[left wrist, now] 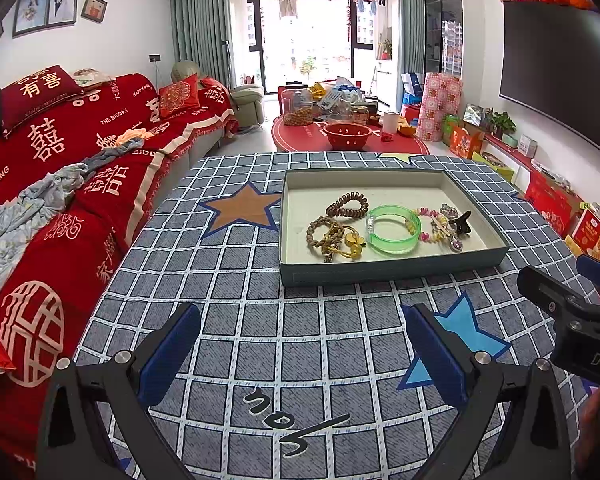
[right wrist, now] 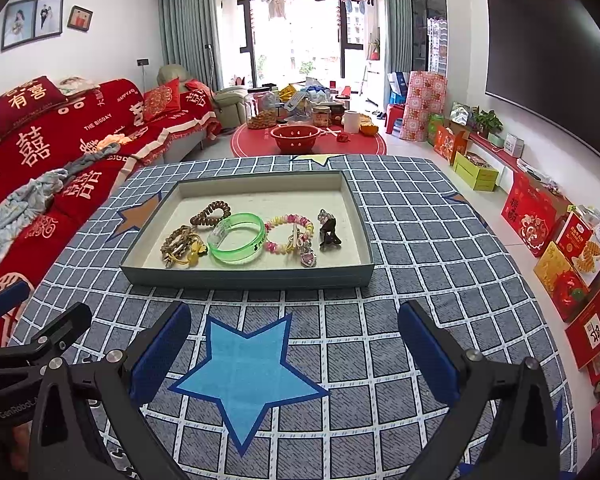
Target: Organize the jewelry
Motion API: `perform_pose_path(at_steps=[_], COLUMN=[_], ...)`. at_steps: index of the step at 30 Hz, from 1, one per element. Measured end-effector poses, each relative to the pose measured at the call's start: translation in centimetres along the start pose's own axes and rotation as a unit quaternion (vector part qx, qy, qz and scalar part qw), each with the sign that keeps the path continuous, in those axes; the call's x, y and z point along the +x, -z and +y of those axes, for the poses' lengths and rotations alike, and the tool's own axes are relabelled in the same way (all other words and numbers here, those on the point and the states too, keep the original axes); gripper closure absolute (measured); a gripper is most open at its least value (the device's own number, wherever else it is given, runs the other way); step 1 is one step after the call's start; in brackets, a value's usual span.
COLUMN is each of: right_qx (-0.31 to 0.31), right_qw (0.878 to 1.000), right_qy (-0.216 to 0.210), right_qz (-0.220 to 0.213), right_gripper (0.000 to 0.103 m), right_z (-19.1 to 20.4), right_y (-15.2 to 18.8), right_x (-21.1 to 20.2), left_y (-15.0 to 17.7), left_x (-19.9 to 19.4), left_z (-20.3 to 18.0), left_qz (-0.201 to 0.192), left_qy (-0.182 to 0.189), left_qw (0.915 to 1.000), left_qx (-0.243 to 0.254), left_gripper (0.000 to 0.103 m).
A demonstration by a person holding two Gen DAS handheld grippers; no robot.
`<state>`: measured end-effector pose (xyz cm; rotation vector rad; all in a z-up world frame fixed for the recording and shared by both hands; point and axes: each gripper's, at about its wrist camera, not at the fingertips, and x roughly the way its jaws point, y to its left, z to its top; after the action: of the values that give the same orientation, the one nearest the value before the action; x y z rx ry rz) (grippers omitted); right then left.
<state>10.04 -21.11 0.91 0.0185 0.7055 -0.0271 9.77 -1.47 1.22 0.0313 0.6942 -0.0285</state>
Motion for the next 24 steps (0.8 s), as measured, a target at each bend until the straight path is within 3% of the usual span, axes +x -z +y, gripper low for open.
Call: perform_pose_path(at_steps=[24], right_qx=[0.002], right_qw=[1.0], right_qy=[-0.001], right_qz=[0.0], right_gripper=[0.0], right_z=[0.25], right_y=[0.04], right_x=[0.01], left_y=[0.34], left_x=[-0.18], left_z=[0.17], left_qz=[0.005], left_qy=[0.0], left_qw=[1.0], left_qx=[0.0], left_gripper=[0.0])
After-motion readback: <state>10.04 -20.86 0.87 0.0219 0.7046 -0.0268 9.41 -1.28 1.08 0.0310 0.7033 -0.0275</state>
